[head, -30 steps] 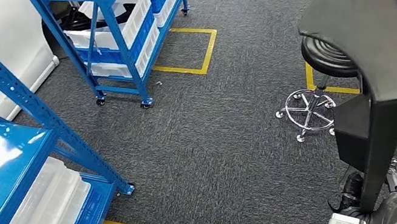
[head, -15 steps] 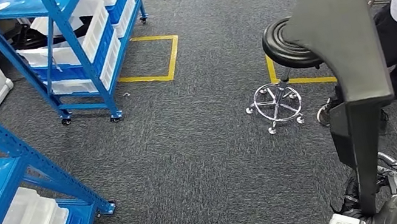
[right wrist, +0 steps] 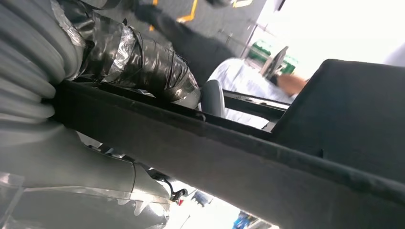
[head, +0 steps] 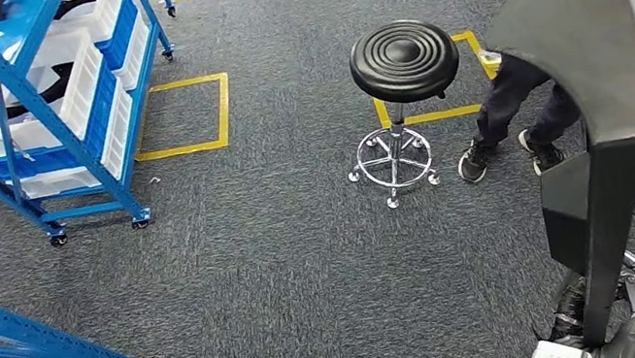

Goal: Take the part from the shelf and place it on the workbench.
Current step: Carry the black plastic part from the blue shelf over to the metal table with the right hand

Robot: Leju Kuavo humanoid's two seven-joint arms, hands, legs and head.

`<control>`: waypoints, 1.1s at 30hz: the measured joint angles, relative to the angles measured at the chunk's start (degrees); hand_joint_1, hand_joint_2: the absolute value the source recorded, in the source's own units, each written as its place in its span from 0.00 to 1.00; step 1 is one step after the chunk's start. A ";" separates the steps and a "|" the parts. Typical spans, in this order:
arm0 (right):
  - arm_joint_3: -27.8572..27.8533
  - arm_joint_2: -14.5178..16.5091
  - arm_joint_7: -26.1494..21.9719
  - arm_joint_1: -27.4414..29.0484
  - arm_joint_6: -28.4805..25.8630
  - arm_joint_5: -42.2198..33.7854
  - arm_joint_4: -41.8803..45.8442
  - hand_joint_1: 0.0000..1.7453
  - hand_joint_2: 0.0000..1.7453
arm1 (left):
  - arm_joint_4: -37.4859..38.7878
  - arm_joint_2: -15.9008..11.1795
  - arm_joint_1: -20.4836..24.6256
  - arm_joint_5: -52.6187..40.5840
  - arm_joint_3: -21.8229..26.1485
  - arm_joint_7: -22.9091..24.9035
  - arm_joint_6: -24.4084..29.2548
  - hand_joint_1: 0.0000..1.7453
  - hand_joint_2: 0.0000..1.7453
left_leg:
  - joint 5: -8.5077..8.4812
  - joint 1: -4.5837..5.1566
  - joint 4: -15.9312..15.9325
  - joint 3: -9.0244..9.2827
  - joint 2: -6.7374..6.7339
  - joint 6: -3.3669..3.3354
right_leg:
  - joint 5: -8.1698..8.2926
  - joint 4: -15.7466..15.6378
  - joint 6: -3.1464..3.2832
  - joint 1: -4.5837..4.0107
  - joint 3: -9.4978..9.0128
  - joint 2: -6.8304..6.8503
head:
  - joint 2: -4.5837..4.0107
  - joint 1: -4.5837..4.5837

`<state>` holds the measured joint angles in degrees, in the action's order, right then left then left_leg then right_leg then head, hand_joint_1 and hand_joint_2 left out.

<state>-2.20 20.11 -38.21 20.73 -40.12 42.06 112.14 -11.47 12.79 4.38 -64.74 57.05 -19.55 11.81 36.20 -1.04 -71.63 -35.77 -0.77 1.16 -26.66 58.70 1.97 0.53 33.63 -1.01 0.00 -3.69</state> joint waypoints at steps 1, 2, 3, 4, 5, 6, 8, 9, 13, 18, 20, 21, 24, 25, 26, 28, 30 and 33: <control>-0.02 0.00 0.00 0.03 0.00 -0.01 -0.02 1.00 1.00 | 0.00 0.00 -0.13 0.00 0.02 0.02 -0.01 0.00 1.00 | 0.09 0.00 -1.99 -1.28 0.17 0.02 | -0.05 0.05 0.06 -0.07 -0.05 -0.78 | 0.00 0.01; -0.03 0.00 0.00 0.04 0.01 -0.01 -0.04 1.00 1.00 | 0.00 0.00 -0.22 -0.01 0.03 0.03 -0.01 0.00 1.00 | -0.94 -0.01 -1.97 -1.66 0.28 -0.01 | -0.09 0.13 0.06 -0.12 -0.13 -1.61 | 0.00 0.00; -0.03 0.00 0.00 0.06 0.01 -0.01 -0.07 1.00 1.00 | 0.00 0.00 -0.28 -0.01 0.04 0.03 -0.01 0.00 1.00 | -3.00 -0.02 0.23 -1.01 0.54 -0.09 | -0.17 0.23 0.02 -0.14 -0.24 -2.44 | 0.00 0.01; -0.03 0.00 0.00 0.06 0.01 -0.02 -0.09 1.00 1.00 | 0.00 0.00 -0.30 -0.03 0.04 0.03 -0.02 0.00 1.00 | -5.48 -0.06 3.91 0.33 1.39 -0.23 | -0.28 0.38 -0.10 -0.11 -0.34 -3.21 | 0.00 0.01; -0.03 0.00 0.01 0.05 0.02 -0.06 -0.10 1.00 1.00 | 0.00 -0.02 -0.30 -0.06 0.04 0.04 -0.03 0.00 1.00 | -7.21 -0.12 7.62 1.73 2.93 -0.40 | -0.44 0.63 -0.30 -0.17 -0.30 -3.89 | 0.00 -0.01; -0.03 0.00 0.01 0.03 0.02 -0.10 -0.11 1.00 1.00 | 0.00 -0.03 -0.29 -0.09 0.05 0.04 -0.04 0.00 1.00 | -8.26 -0.17 10.49 2.83 4.31 -0.54 | -0.58 0.88 -0.58 -0.16 -0.15 -4.55 | 0.00 -0.01; -0.04 0.00 0.02 0.04 0.02 -0.16 -0.13 1.00 1.00 | 0.00 -0.08 -0.24 -0.14 0.07 0.04 -0.10 0.00 1.00 | -8.31 -0.03 12.63 3.62 5.66 -0.85 | -0.60 1.10 -1.33 0.01 0.34 -5.76 | 0.00 -0.02; -0.04 0.00 0.02 0.10 0.02 -0.16 -0.13 1.00 1.00 | 0.00 -0.09 -0.20 -0.16 0.08 0.04 -0.13 0.00 1.00 | -8.40 -0.01 12.88 3.76 5.09 -1.09 | -0.47 1.01 -1.74 0.14 0.57 -6.37 | 0.00 -0.02; -0.05 0.00 0.05 0.15 -0.01 -0.05 -0.15 1.00 1.00 | 0.00 -0.13 -0.10 -0.43 0.10 0.02 -0.06 0.00 1.00 | -9.07 -0.13 14.15 4.44 2.25 -2.48 | -2.97 5.16 -2.65 0.10 2.68 -1.82 | 0.00 -0.14; -0.07 0.00 0.21 0.22 0.00 0.04 -0.75 1.00 1.00 | 0.00 -0.16 -0.38 -0.36 0.12 0.11 0.00 0.00 1.00 | -8.53 0.03 14.16 4.69 -1.79 -2.64 | -5.35 13.77 -3.47 0.65 7.21 0.70 | 0.00 -0.15; -0.08 0.00 0.34 0.23 0.00 0.04 -0.85 1.00 1.00 | 0.00 -0.16 -0.33 -0.35 0.13 0.15 -0.11 0.00 1.00 | -8.12 0.01 14.04 5.06 -3.03 -2.20 | -2.12 7.08 -3.50 0.73 3.66 2.71 | 0.00 -0.15; -0.08 0.00 0.45 0.20 0.00 0.04 -0.87 1.00 1.00 | 0.00 -0.16 -0.32 -0.35 0.13 0.16 -0.16 0.00 1.00 | -7.83 0.13 13.89 5.24 -3.54 -1.85 | -1.14 3.99 -3.30 0.54 2.04 3.97 | 0.00 -0.13; -0.09 0.00 0.64 0.23 0.00 0.04 -0.99 1.00 1.00 | 0.00 -0.18 -0.22 -0.35 0.13 0.17 -0.34 0.00 1.00 | -7.16 0.47 13.82 5.96 -5.00 -0.79 | -0.97 1.20 -2.22 -0.15 0.67 4.66 | 0.00 -0.06; -0.10 0.00 0.67 0.25 0.00 0.04 -1.00 1.00 1.00 | 0.00 -0.17 -0.14 -0.36 0.13 0.17 -0.43 0.00 1.00 | -6.98 0.41 13.91 6.25 -5.49 -0.49 | -0.96 1.14 -1.85 -0.13 0.56 3.96 | 0.00 -0.05; -0.13 0.00 0.68 0.28 0.00 0.04 -1.01 1.00 1.00 | 0.00 -0.17 -0.05 -0.37 0.13 0.18 -0.51 0.00 1.00 | -6.55 0.28 13.60 6.40 -5.15 -0.17 | -0.91 0.98 -1.51 -0.06 0.41 3.34 | 0.00 -0.07; -0.20 0.00 0.67 0.25 -0.01 0.04 -1.02 1.00 1.00 | 0.00 -0.17 0.03 -0.37 0.13 0.17 -0.66 0.00 1.00 | -4.14 0.01 10.09 5.11 -2.77 0.23 | -0.75 0.67 -0.76 0.20 0.11 2.12 | 0.00 -0.05; -0.25 0.00 0.67 0.22 -0.01 0.03 -1.08 1.00 1.00 | 0.00 -0.17 -0.07 -0.38 0.13 0.11 -0.87 0.00 1.00 | -0.52 -0.07 2.65 1.52 -0.33 0.28 | -0.77 0.65 -0.25 0.10 0.13 0.88 | 0.00 -0.03; -0.30 0.00 0.68 0.23 -0.01 0.02 -1.27 1.00 1.00 | 0.00 -0.17 -0.36 -0.40 0.14 -0.05 -1.10 0.00 1.00 | -0.35 -0.04 -2.43 -1.76 0.27 -0.02 | -0.84 0.76 -0.05 -0.22 0.00 -1.51 | 0.00 -0.04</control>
<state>-2.49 20.11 -37.53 20.96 -40.13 42.08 110.87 -11.47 12.61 4.02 -65.14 57.19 -19.60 10.71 35.85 -1.08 -74.06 -37.53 -0.49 1.14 -27.50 59.46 1.92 0.30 33.63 -2.53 0.00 -3.73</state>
